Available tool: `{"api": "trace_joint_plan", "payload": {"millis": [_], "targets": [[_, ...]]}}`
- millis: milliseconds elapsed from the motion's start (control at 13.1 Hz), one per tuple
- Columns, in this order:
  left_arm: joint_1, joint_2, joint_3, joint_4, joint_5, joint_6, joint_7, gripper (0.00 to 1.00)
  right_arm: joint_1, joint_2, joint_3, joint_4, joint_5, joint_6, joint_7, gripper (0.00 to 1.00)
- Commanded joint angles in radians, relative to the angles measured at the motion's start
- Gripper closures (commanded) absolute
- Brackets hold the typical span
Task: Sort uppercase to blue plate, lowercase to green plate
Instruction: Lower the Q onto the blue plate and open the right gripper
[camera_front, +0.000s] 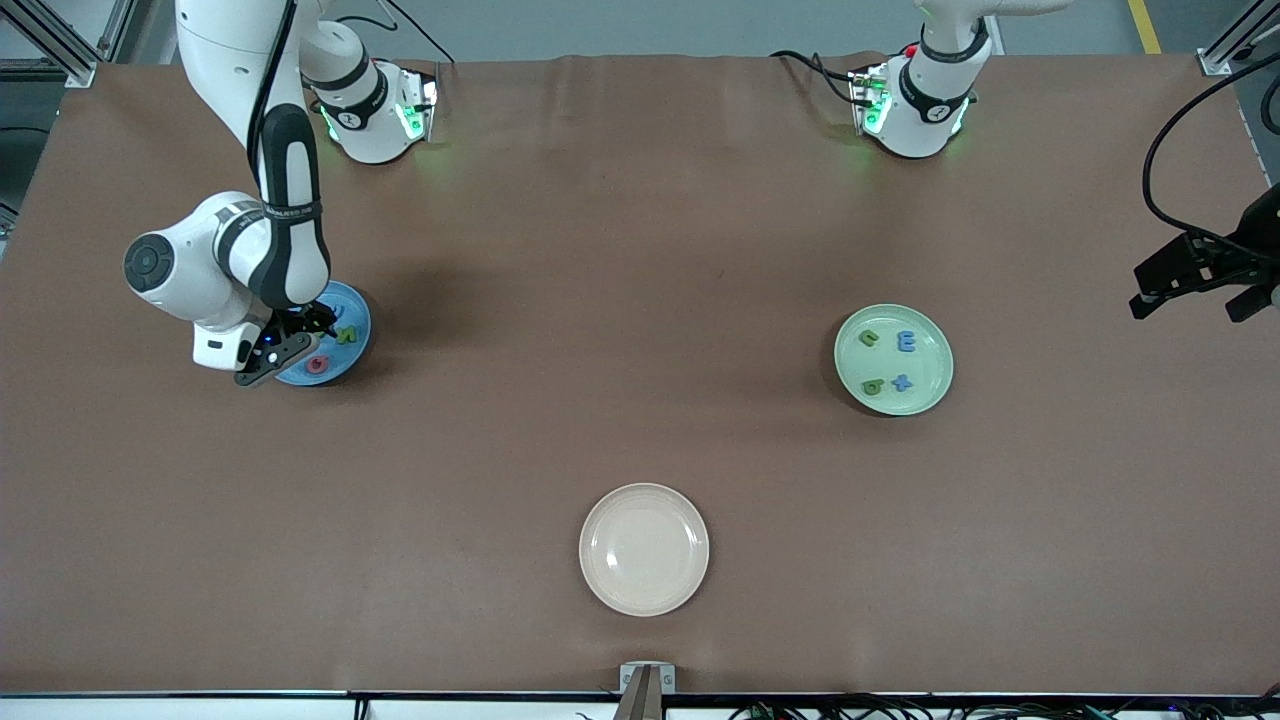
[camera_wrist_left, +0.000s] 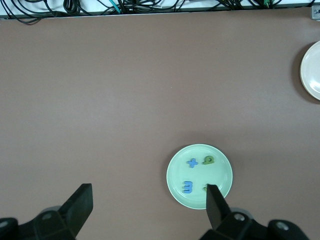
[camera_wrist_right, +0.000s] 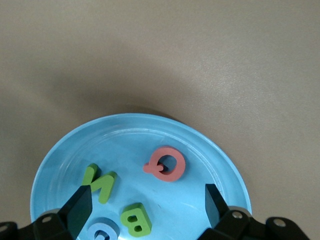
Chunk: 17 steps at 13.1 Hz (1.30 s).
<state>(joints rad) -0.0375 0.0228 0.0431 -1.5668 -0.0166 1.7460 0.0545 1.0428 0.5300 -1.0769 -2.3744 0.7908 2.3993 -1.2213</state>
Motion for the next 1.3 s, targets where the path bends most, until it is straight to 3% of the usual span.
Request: {"api": "trace_joint_plan", "payload": {"millis": [0,229,305,611,840,1222], "targets": [[0.002,-0.009,-0.002,0.004,-0.002,-0.013,-0.012,0.0,0.02,-0.021,-0.006,0.017,0.021,-0.052,0.077,0.0],[0.002,-0.009,-0.002,0.005,-0.002,-0.013,-0.012,0.0,0.124,-0.012,-0.109,0.084,0.001,-0.178,0.184,0.0],[0.002,-0.009,-0.002,0.005,-0.002,-0.013,-0.012,0.0,0.147,-0.012,-0.126,0.116,-0.045,-0.213,0.257,0.0],[0.002,-0.009,-0.002,0.004,-0.003,-0.013,-0.012,0.0,0.149,-0.013,-0.129,0.355,-0.244,-0.553,0.636,0.0],[0.002,-0.009,-0.002,0.004,-0.003,-0.013,-0.012,0.0,0.129,-0.013,-0.13,0.541,-0.268,-0.785,0.863,0.0],[0.002,-0.009,-0.002,0.005,-0.003,-0.013,-0.012,0.0,0.119,-0.021,-0.161,0.676,-0.286,-0.904,1.063,0.0]]}}
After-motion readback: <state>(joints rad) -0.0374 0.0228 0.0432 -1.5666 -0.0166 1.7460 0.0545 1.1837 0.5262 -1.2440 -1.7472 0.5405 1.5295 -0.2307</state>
